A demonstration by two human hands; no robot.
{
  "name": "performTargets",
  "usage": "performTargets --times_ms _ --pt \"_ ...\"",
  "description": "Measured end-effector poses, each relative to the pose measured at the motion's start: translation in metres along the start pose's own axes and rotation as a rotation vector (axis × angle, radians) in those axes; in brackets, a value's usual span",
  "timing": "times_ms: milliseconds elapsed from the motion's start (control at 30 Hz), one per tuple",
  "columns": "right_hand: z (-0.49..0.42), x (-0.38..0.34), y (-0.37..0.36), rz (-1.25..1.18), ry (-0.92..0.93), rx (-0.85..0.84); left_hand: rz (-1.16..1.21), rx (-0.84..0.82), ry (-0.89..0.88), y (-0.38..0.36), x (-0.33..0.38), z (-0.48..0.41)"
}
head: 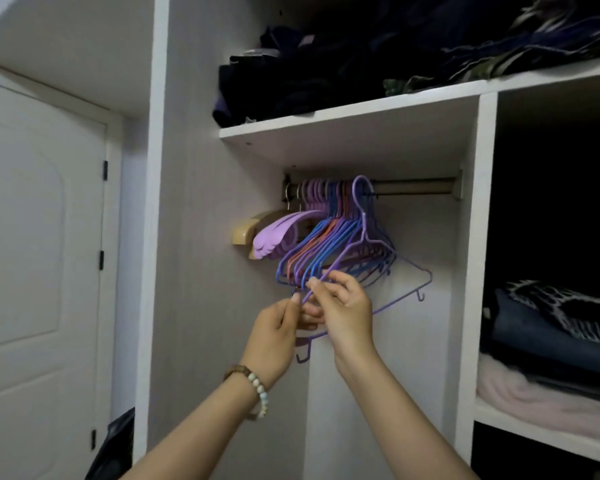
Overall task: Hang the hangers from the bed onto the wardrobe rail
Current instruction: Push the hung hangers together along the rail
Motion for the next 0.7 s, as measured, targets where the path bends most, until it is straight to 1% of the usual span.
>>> performTargets --times_ms 67,167,300,467,700 --pt "-0.026 -0.003 0.006 0.047 0.010 0.007 0.018 -0.035 0.028 -0.019 -0.002 -0.017" --pt "-0.069 -0.007 0.013 0.149 0.073 0.062 0.010 -0.104 0.069 -0.041 -0.004 -0.043" --pt "-0.115 -0.011 0.016 0.248 0.108 0.129 -0.068 -0.170 0.075 -0.060 0.001 -0.073" --pt "-0.154 -0.013 0.010 0.315 0.104 0.189 -0.160 -0.181 0.055 -0.077 0.003 -0.112" --pt "-0.189 -0.015 0.010 0.354 0.075 0.241 -0.135 -0.175 0.154 -0.096 0.011 -0.138"
Point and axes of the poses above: each hand's wrist, its own z-axis away from the middle knuckle, its own y-axis out of the back of the hand, x = y × z, the point moved 1 cm from there along -z, towards the middle knuckle, and after that the axes turned 8 degrees about x, right-handed, at the moved point
